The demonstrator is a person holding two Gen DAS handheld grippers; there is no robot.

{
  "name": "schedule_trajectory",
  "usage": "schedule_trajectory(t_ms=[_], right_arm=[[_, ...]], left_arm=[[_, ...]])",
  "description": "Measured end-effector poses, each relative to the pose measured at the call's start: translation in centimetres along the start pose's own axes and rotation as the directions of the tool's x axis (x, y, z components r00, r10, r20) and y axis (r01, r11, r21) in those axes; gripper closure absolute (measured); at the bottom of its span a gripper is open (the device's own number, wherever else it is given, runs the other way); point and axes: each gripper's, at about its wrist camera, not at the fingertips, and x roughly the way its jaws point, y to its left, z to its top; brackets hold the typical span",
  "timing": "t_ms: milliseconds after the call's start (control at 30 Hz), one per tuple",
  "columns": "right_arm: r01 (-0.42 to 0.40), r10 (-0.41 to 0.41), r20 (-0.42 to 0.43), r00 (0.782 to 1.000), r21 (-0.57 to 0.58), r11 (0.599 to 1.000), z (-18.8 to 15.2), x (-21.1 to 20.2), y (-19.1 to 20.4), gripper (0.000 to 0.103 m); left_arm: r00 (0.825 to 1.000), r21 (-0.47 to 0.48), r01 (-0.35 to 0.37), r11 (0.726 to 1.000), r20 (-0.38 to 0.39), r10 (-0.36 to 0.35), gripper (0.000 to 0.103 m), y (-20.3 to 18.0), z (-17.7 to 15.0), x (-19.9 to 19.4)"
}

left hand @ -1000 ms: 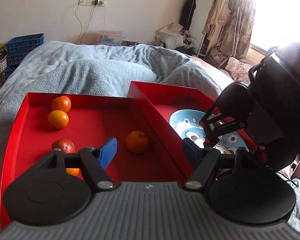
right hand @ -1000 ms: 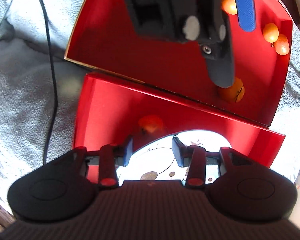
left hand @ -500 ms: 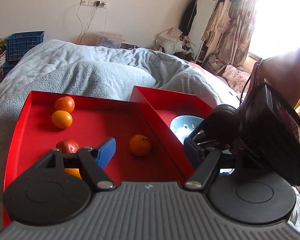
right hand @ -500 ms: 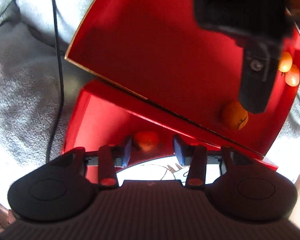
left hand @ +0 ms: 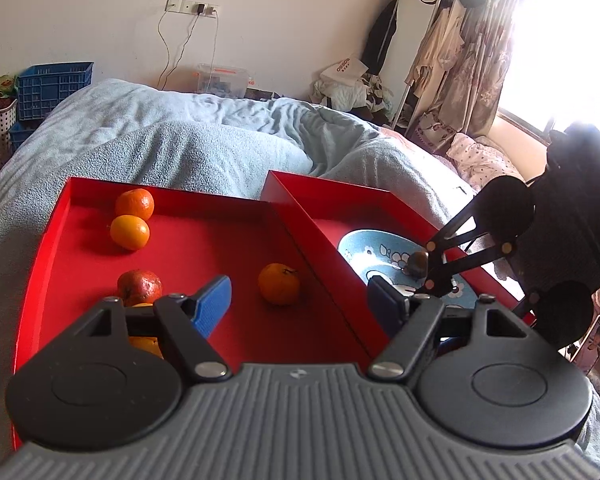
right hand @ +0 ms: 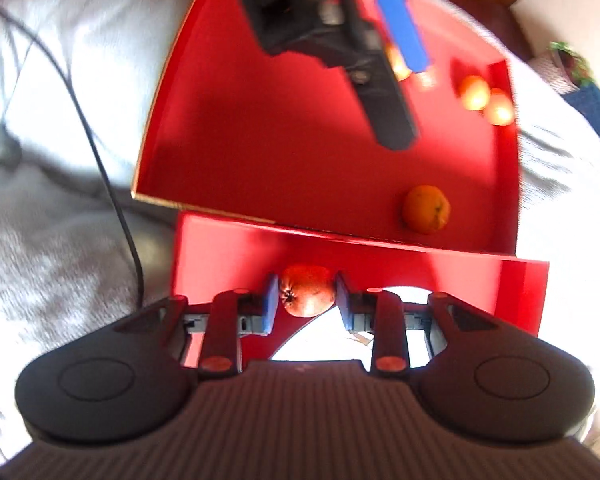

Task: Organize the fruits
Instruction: 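Lower the red apple onto the blue plate and open the right tool, then grasp the large orange beside the tray divider with the right tool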

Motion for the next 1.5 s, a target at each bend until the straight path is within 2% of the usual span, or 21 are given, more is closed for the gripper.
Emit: schedule_trajectory(t_ms=[100, 167, 233, 300, 400, 433, 500, 567, 667, 700, 767, 833, 900, 967, 1067, 1167, 1267, 1367, 1500], right_arm=[[0.072, -0.084, 0.069, 0.994, 0.153, 0.986, -2.5, -2.0, -0.1, 0.069], [0.102, -0.139, 0.110, 0.984, 0.291, 0.951, -5.3, -2.1, 0.0, 0.069], [0.118, -0.194, 0.139, 0.971, 0.428, 0.896, -8.2, -2.5, -0.1, 0.069], [0.149, -0.256, 0.123, 0.959, 0.548, 0.823, -10.5, -2.2, -0.3, 0.069], [0.149, -0.288, 0.105, 0.952, 0.663, 0.734, -12.5, -0.9, -0.8, 0.069], [0.145, -0.285, 0.097, 0.954, 0.682, 0.717, -12.6, -0.4, -1.0, 0.069], [0.145, -0.271, 0.075, 0.960, 0.692, 0.707, -12.3, 1.5, -1.4, 0.068], [0.154, -0.268, 0.064, 0.961, 0.680, 0.716, -12.1, 2.0, -0.9, 0.068], [0.178, -0.309, 0.073, 0.948, 0.683, 0.709, -11.9, 2.6, -0.9, 0.068], [0.185, -0.331, 0.081, 0.940, 0.692, 0.698, -11.7, 2.6, -1.0, 0.068], [0.190, -0.381, 0.106, 0.919, 0.726, 0.661, -11.7, 1.4, -0.2, 0.061], [0.195, -0.454, 0.135, 0.881, 0.771, 0.606, -11.8, -0.4, 1.1, 0.044], [0.178, -0.504, 0.165, 0.848, 0.807, 0.563, -11.9, -1.5, 2.7, 0.041], [0.157, -0.525, 0.178, 0.832, 0.833, 0.531, -11.6, -1.9, 4.0, 0.041], [0.118, -0.553, 0.213, 0.805, 0.857, 0.502, -10.2, -2.3, 5.8, 0.041], [0.038, -0.551, 0.269, 0.790, 0.876, 0.482, -8.4, -2.5, 6.6, 0.041], [-0.015, -0.525, 0.313, 0.792, 0.868, 0.496, -6.1, -2.4, 6.6, 0.041], [-0.014, -0.512, 0.319, 0.798, 0.858, 0.513, -3.9, -2.4, 6.1, 0.041], [0.008, -0.497, 0.315, 0.809, 0.839, 0.545, -1.9, -2.3, 4.4, 0.041]], left_arm=[[1.000, 0.006, -0.003, 1.000, 0.012, 0.003, 0.024, -0.2, -0.3, -0.9], [1.000, 0.014, -0.010, 1.000, 0.015, 0.010, 0.023, -0.5, -0.6, -1.4], [1.000, 0.023, -0.016, 1.000, 0.013, 0.015, 0.023, -0.9, -1.0, -1.7], [1.000, 0.031, -0.024, 0.999, 0.009, 0.024, 0.023, -1.3, -1.5, -2.0], [0.999, 0.045, -0.048, 0.998, -0.004, 0.048, 0.023, -2.0, -2.3, -2.2], [0.998, 0.052, -0.054, 0.997, -0.012, 0.055, 0.023, -2.3, -2.7, -2.2], [0.997, 0.069, -0.070, 0.995, -0.026, 0.072, 0.023, -2.8, -3.2, -2.2], [0.996, 0.084, -0.084, 0.993, -0.035, 0.087, 0.023, -3.1, -3.7, -2.4], [0.994, 0.091, -0.097, 0.991, -0.040, 0.101, 0.023, -3.3, -4.2, -2.7], [0.994, 0.093, -0.103, 0.990, -0.039, 0.107, 0.023, -3.4, -4.3, -2.9], [0.992, 0.100, -0.115, 0.988, -0.033, 0.119, 0.023, -3.6, -4.5, -3.2], [0.991, 0.107, -0.126, 0.986, -0.028, 0.130, 0.023, -3.7, -4.6, -3.5], [0.990, 0.110, -0.136, 0.985, -0.026, 0.139, 0.023, -3.7, -4.8, -3.7], [0.986, 0.110, -0.161, 0.981, -0.020, 0.164, 0.023, -3.8, -5.1, -4.0], [0.974, 0.102, -0.223, 0.969, -0.007, 0.225, 0.023, -3.9, -5.1, -4.2], [0.961, 0.073, -0.273, 0.959, -0.014, 0.275, 0.023, -3.6, -4.9, -4.3], [0.945, 0.057, -0.324, 0.944, -0.024, 0.325, 0.023, -3.0, -4.6, -4.3], [0.927, 0.061, -0.372, 0.926, -0.032, 0.374, 0.022, -2.5, -4.6, -4.1], [0.918, 0.059, -0.392, 0.918, -0.039, 0.394, 0.022, -1.7, -4.6, -3.8]])
